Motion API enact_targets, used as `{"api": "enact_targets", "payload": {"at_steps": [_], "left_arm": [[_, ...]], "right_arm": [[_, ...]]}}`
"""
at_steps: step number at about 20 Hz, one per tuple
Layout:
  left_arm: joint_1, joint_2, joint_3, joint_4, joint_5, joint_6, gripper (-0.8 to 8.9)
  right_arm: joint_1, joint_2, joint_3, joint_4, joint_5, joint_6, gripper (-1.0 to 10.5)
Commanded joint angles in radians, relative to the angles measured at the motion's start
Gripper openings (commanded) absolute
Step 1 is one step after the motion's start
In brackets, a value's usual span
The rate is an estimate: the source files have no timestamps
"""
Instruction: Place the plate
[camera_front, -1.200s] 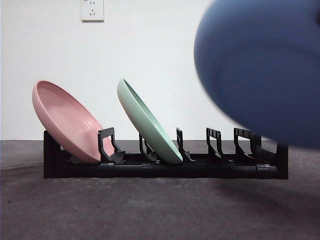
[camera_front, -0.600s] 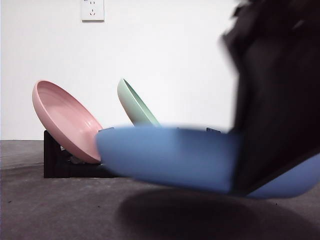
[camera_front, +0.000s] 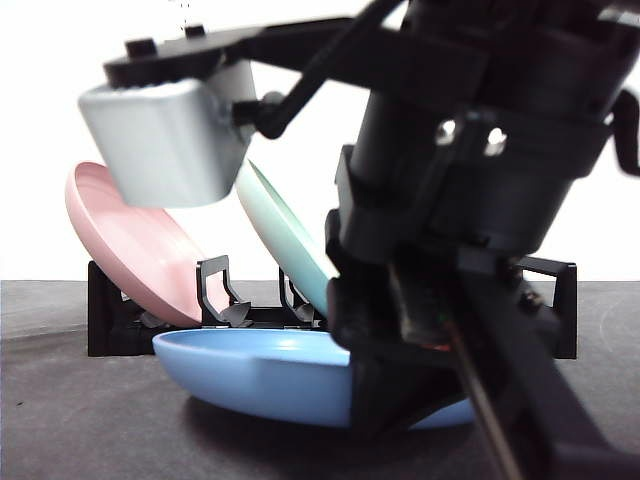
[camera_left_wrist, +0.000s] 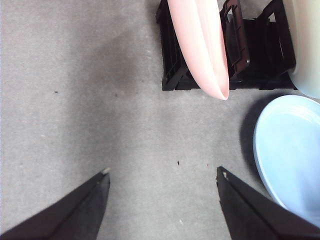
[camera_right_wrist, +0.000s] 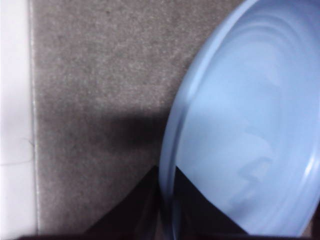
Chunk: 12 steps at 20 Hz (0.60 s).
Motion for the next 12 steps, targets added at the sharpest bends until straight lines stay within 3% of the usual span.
{"api": "enact_targets", "payload": {"at_steps": [1,4,6,8,12], "left_arm": [[-0.002,0.006,0.019,0.007,0.005,0.030,3.41],[-0.002,0.006,0.019,0.007,0.005,0.031,3.41],[-0.002,0.006,0.019,0.007,0.005,0.031,3.41],[-0.002,0.006,0.019,0.002,0.005,0.022,3.41],[-0.012,0.014,0.019,0.001,0.010,-0.010,3.42]], "right_arm": [[-0.002,0.034,0.005,0.019,-0.046,-0.005,0.4],[-0.001,0.033,0.008,0.031,-0.044,0.014,1.9],[0.001,0.032,0.035,0.019,-0.044,0.066,2.8],[0.002,0.022,0.101,-0.022,-0.052,0.161,2.9],[-0.043,-0.107,0.220,-0.016,-0.260,0.335,2.9]]}}
